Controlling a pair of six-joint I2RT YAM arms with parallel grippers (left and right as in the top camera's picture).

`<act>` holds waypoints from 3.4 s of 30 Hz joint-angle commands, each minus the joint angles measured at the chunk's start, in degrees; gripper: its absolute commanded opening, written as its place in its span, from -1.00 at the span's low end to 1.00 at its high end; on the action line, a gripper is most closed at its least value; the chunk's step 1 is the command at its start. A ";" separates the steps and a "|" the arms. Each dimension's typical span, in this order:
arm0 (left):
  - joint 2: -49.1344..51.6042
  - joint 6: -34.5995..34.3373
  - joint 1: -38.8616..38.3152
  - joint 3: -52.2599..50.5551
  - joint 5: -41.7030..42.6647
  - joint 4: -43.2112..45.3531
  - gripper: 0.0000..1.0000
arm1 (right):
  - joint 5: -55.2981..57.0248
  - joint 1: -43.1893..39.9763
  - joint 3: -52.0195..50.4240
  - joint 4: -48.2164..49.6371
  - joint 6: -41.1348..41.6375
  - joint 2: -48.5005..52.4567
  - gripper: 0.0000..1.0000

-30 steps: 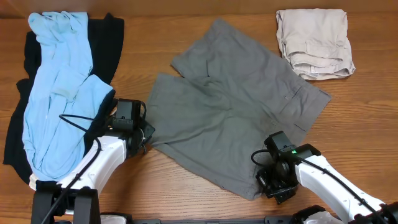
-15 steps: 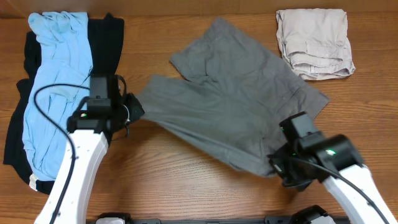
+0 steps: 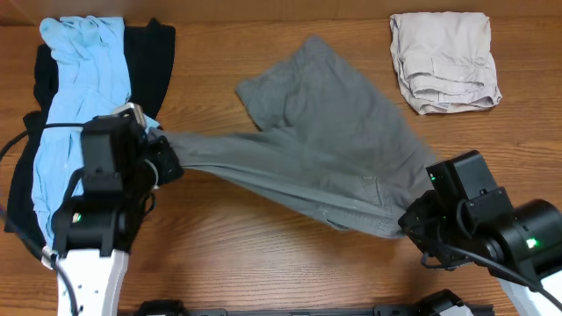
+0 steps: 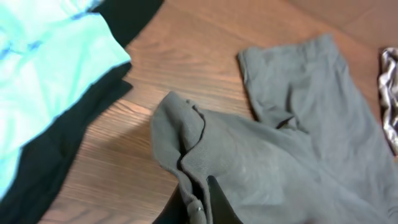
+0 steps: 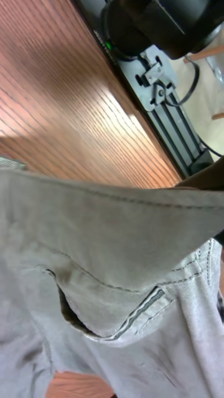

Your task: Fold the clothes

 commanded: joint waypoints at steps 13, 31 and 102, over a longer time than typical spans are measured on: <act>5.73 2.69 -0.55 2.89 -1.29 10.03 -0.92 | 10.69 -0.44 -2.45 -1.27 6.43 3.89 -0.92; 33.14 -1.70 -8.02 2.91 -1.29 53.09 -0.92 | 14.75 -13.94 -9.92 8.55 2.62 8.87 -0.92; 55.69 -25.03 -16.46 8.04 -3.76 40.87 1.00 | 3.08 -28.68 6.71 22.51 -28.37 32.94 1.00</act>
